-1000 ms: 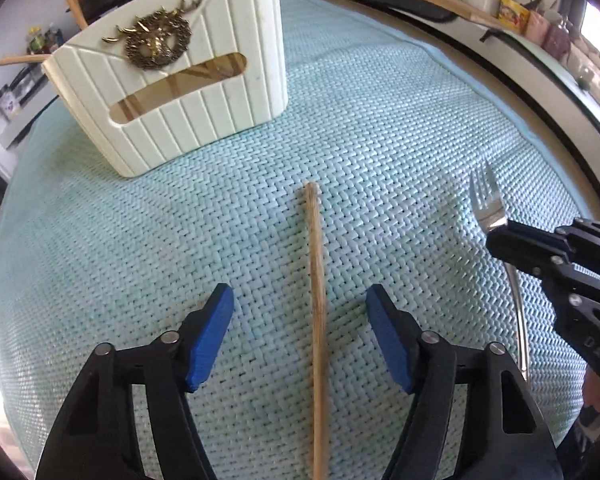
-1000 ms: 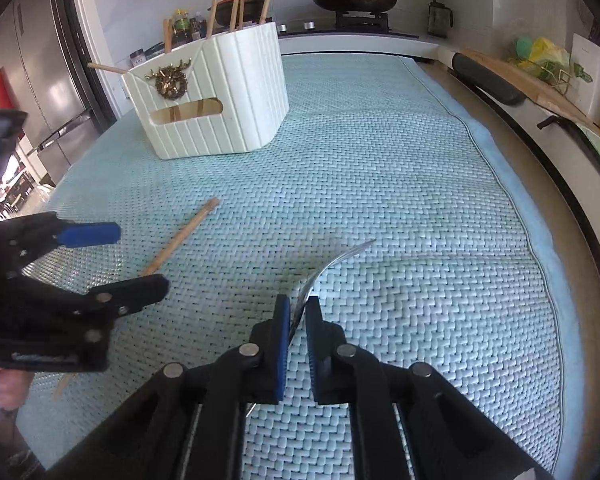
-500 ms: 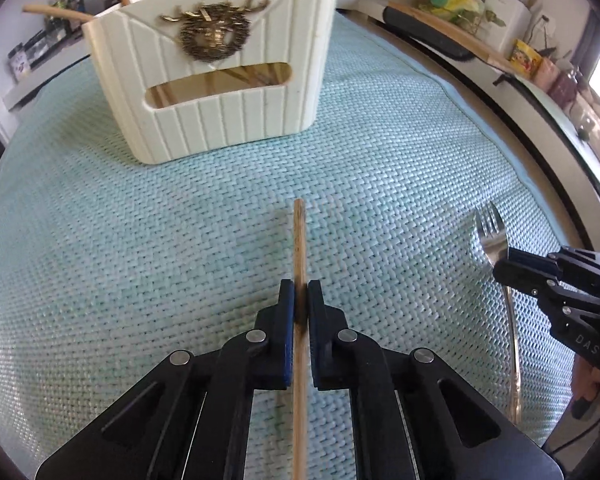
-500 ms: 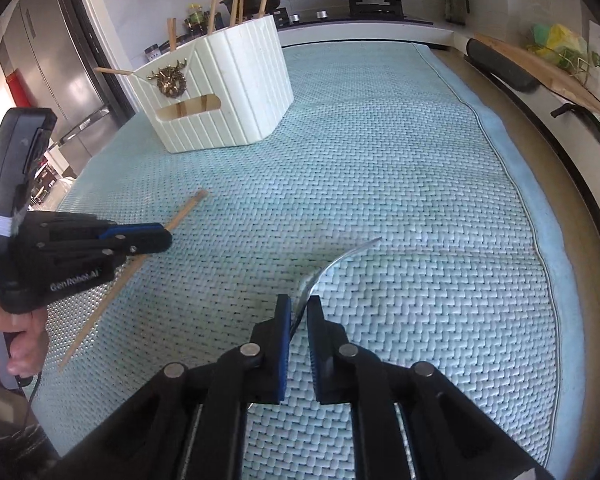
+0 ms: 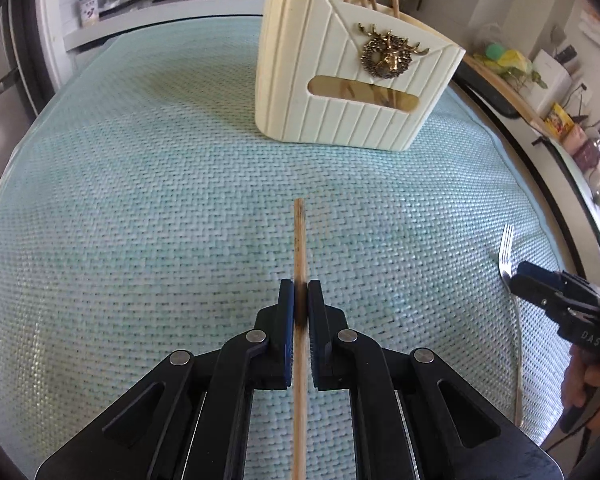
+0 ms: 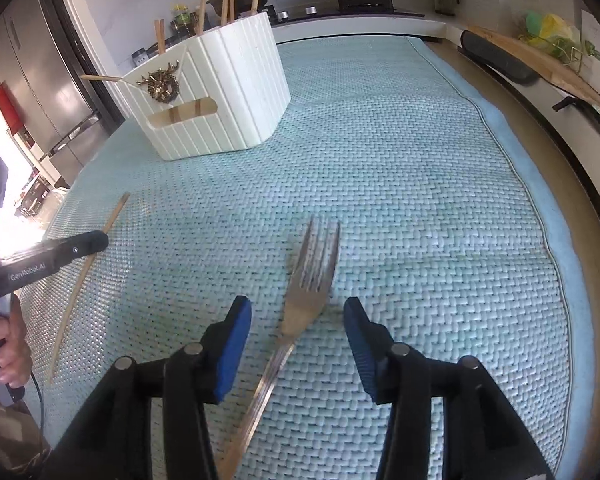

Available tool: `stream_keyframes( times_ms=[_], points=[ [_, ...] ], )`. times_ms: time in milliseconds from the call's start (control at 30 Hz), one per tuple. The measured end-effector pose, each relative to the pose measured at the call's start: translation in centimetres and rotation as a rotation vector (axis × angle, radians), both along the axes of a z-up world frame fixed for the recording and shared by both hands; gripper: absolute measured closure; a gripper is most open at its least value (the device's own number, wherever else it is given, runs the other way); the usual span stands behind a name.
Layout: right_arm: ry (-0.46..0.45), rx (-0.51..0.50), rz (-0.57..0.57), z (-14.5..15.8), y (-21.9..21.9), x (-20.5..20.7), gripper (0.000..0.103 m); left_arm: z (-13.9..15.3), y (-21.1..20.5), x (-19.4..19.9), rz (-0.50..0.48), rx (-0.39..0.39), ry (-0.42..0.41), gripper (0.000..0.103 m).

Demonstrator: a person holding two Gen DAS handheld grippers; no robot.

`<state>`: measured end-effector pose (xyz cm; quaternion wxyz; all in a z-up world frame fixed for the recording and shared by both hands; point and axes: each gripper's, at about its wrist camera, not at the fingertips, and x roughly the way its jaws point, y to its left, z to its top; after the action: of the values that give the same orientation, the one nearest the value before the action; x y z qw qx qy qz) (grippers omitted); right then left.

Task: Organize utensils
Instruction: 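Close the left tool on the chopstick while the right tool grasps the silver fork, then lift the chopstick and fork upright and carry both over the caddy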

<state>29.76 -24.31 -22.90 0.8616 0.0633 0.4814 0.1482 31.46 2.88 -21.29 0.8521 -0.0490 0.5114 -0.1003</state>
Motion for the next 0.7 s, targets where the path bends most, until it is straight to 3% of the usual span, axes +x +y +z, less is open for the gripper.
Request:
stream_keyframes(
  times_ms=[200,267,333,400,467,533,567,633,700],
  points=[
    [0.011,-0.072,-0.024,-0.1,1.0,0.7,0.053,-1.0,0.5,-0.6,-0.008,0.054,-0.001,0.095],
    [0.014,-0.107,-0.024,-0.5,2.0,1.0,0.052,-1.0,0.6,-0.7,-0.01,0.056,-0.008,0.088],
    [-0.005,-0.173,-0.029,-0.6,3.2,1.3,0.051,-0.9,0.8,-0.6,-0.003,0.046,-0.004,0.068],
    [-0.015,-0.194,-0.053,-0.7,3.6,1.6,0.051,-0.8,1.1,-0.5,0.0,0.052,0.014,0.064],
    [-0.016,-0.189,-0.069,-0.5,3.7,1.8,0.051,-0.7,0.9,-0.3,-0.014,0.075,0.022,0.064],
    [-0.016,-0.206,-0.063,-0.5,3.8,2.3,0.057,-0.8,0.0,0.0,-0.034,0.124,0.027,0.066],
    [-0.025,-0.228,-0.053,-0.5,4.0,2.5,0.078,-0.8,-0.1,-0.1,-0.038,0.144,0.025,0.068],
    [-0.025,-0.215,-0.034,-0.5,4.0,2.9,0.078,-0.8,-0.8,0.0,-0.049,0.138,0.026,0.098],
    [-0.032,-0.2,-0.02,-0.4,3.9,3.1,0.078,-0.7,-1.1,0.2,-0.054,0.127,0.03,0.098]
  ],
)
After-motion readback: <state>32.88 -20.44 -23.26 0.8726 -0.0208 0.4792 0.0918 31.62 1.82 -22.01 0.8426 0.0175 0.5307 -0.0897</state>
